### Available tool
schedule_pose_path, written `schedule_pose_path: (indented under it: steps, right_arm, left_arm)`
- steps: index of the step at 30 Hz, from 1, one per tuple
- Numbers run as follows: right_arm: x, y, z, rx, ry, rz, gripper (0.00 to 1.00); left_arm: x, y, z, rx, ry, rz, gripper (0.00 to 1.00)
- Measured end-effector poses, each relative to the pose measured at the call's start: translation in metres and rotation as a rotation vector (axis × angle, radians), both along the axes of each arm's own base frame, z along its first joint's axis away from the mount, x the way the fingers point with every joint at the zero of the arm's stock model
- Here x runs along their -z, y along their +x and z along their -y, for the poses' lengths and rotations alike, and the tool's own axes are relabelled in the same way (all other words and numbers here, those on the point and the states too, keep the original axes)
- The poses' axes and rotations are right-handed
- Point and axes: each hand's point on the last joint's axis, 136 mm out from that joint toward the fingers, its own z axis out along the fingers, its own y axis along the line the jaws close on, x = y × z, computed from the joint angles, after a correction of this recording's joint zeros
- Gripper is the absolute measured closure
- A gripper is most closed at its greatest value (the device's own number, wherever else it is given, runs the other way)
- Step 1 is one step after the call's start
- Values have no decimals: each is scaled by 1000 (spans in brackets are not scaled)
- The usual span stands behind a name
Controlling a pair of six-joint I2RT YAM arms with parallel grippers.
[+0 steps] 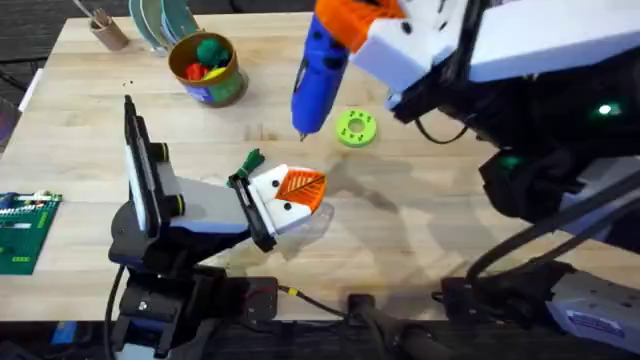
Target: Pick up the gripper from the table and insert it into the empty holder that is missing its gripper. Then pick up a screw, insert it into the mounting hole, and use the screwdriver to tighten it. Finally, clean up the table by picking up the vegetable and placing it into the bucket.
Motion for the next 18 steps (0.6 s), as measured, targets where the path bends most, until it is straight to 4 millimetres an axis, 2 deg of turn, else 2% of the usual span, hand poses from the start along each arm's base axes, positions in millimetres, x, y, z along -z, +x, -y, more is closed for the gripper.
schedule_pose_path:
  steps: [11,18]
  right_arm:
    - [9,-24,-27,-102,-28,-34,971]
    - [10,-35,-35,-121,-46,-2,971]
  left_arm:
    - [0,0,0,0,0,0,992]
    - [0,0,0,0,0,0,992]
